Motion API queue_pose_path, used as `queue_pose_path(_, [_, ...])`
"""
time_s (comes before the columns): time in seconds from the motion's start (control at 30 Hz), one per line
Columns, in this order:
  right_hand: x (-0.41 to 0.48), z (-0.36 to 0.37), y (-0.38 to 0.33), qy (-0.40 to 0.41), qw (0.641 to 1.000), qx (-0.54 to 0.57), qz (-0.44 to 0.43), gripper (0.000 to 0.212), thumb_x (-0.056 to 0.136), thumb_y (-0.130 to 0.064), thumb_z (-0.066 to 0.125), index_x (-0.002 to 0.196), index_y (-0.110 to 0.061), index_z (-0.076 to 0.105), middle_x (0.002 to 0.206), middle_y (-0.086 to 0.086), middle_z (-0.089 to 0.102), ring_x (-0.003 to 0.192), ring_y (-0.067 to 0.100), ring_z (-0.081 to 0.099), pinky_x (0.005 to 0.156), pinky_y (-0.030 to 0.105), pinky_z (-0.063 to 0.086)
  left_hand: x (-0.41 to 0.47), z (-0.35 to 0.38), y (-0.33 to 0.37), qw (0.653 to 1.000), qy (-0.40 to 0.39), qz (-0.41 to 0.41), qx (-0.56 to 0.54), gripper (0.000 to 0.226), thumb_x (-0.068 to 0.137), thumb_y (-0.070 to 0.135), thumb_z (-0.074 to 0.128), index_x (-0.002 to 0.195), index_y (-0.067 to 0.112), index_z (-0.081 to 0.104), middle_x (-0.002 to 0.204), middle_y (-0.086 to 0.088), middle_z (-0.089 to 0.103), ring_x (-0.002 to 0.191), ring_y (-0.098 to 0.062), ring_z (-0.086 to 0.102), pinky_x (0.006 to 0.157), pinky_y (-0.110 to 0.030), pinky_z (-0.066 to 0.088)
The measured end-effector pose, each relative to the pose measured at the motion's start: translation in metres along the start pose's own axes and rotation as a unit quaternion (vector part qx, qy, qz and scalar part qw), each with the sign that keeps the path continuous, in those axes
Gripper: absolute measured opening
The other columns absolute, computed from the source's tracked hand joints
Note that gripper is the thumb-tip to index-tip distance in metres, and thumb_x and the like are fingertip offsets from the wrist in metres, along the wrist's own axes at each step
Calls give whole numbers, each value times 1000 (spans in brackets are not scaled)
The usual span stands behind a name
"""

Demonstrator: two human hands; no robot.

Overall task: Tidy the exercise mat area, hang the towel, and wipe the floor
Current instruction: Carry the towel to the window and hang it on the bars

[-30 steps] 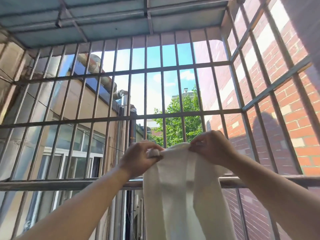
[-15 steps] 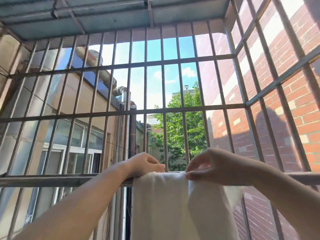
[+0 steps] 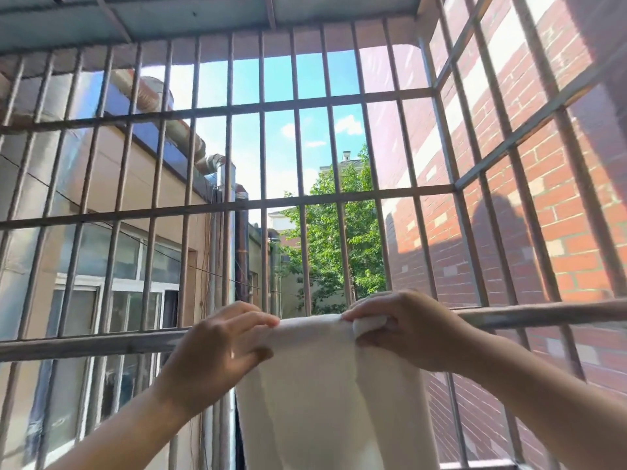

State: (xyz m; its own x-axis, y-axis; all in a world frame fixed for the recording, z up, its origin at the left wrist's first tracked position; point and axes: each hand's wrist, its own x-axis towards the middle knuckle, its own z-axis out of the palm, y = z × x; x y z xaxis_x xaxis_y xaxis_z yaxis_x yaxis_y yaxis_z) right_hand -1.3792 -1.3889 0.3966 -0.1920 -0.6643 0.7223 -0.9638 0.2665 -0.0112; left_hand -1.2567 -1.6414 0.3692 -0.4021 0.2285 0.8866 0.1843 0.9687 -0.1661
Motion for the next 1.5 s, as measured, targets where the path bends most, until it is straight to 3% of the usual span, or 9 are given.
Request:
queue_pose_path(0.17, [5, -6, 5, 34, 999, 30, 16, 25, 74, -24, 76, 99, -28, 74, 94, -12, 73, 87, -4, 63, 78, 10, 46, 15, -12, -3, 982, -45, -67, -172, 37, 60, 64, 70, 85, 37, 73, 90, 19, 69, 85, 0, 65, 74, -15, 52])
queue_pose_path(0.27, [11, -15, 14, 66, 993, 83, 51, 22, 68, -17, 81, 87, -28, 76, 71, -22, 69, 69, -11, 59, 63, 5, 43, 32, -13, -4, 955, -64, -138, -254, 15, 66, 40, 78, 80, 38, 72, 82, 13, 72, 78, -1, 66, 66, -18, 55])
queue_pose_path(0.43, [28, -26, 33, 104, 988, 78, 83, 35, 64, -20, 84, 64, -51, 68, 64, -28, 65, 69, -9, 60, 72, 14, 47, 67, 3, -9, 957, -42, -179, -224, 21, 74, 20, 76, 78, 41, 72, 81, 7, 73, 75, -3, 65, 64, -15, 50])
queue_pose_path(0.63, [38, -29, 51, 61, 983, 68, 159, 31, 70, -21, 81, 99, -16, 70, 97, -3, 69, 86, 6, 64, 81, 18, 49, 80, 18, -24, 937, -164, -293, -96, 32, 80, 37, 69, 109, 27, 60, 102, 5, 65, 94, -11, 59, 86, -29, 44])
queue_pose_path(0.77, [11, -35, 27, -9, 994, 48, 99, 7, 74, -36, 75, 80, -35, 73, 83, -19, 70, 77, -5, 64, 71, 9, 49, 60, -3, -12, 954, -168, -213, -127, 12, 86, 37, 60, 93, 31, 67, 92, 10, 68, 83, -4, 62, 78, -23, 51])
queue_pose_path(0.9, [-3, -30, 17, -30, 996, -15, 88, 23, 62, -47, 78, 82, -47, 66, 93, -24, 64, 91, -3, 60, 82, 21, 50, 33, -7, -4, 968, -174, -154, -99, 30, 69, 58, 65, 90, 37, 68, 91, 21, 66, 84, 5, 62, 76, -22, 54])
queue_pose_path(0.97, [-4, -25, 15, -9, 997, -22, 76, 28, 60, -47, 81, 78, -52, 60, 83, -32, 57, 82, -10, 56, 71, 10, 43, 26, -4, -3, 980, -119, -134, -83, 37, 62, 59, 71, 90, 36, 69, 93, 23, 65, 86, 6, 61, 78, -23, 54])
queue_pose_path(1.2, [-6, -13, 13, 63, 995, -10, 81, 11, 71, -45, 74, 74, -36, 69, 79, -17, 68, 73, -8, 59, 60, 2, 40, 26, -2, -1, 984, -89, -130, -85, 15, 77, 42, 70, 89, 35, 71, 87, 20, 68, 82, 4, 62, 75, -28, 55])
queue_pose_path(1.5, [-2, -18, 15, 134, 984, 8, 118, 10, 79, -40, 69, 75, -33, 74, 79, -17, 70, 76, 2, 64, 68, 24, 51, 32, -5, -4, 979, -58, -178, -83, 8, 83, 34, 65, 79, 39, 69, 82, 18, 69, 82, 0, 62, 76, -28, 53])
